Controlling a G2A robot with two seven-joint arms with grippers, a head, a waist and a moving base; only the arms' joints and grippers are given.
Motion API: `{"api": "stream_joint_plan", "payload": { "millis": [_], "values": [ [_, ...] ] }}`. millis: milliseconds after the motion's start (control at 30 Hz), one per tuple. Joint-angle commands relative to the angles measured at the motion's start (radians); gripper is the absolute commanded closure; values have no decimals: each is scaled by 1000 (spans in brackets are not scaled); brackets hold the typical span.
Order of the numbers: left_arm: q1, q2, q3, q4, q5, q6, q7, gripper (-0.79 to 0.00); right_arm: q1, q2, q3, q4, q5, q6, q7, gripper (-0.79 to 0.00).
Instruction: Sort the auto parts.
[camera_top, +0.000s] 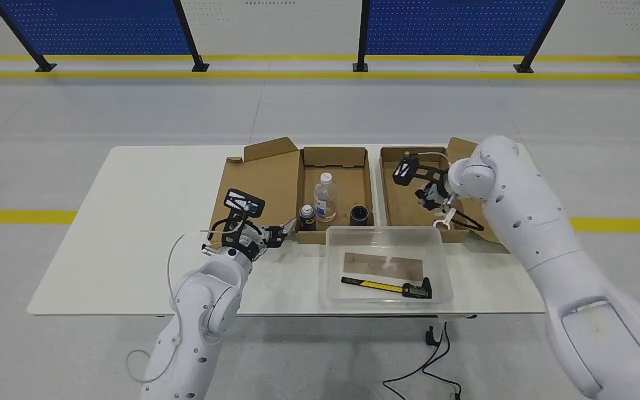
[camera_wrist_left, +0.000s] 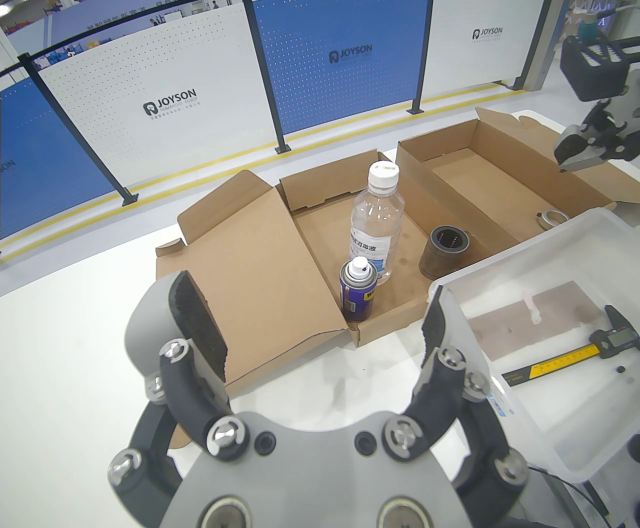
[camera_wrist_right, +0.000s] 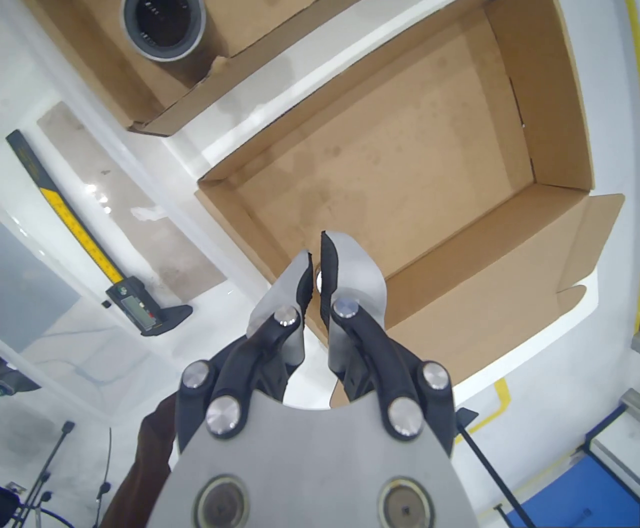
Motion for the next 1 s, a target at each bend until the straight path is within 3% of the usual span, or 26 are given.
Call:
{"api": "stream_joint_plan", "payload": {
  "millis": [0,333,567,733,800,967],
  "values": [
    [0,0,0,0,0,0,0,-785,-35,25,19,-97,1,24,17,-86],
    [0,0,0,0,0,0,0,-785,-121,179,3,-473,147,82,76,-145],
    [0,0,0,0,0,0,0,-785,-88,287,-87,-611,376,140,134,-163],
    [0,0,0,0,0,0,0,-785,-36,350,-166,-650,521,182,176,-105],
    [0,0,0,0,0,0,0,-785,-16,368,-193,-649,545,184,177,-68],
    [0,0,0,0,0,0,0,-785,-16,368,-193,-649,545,184,177,-68]
  ]
}}
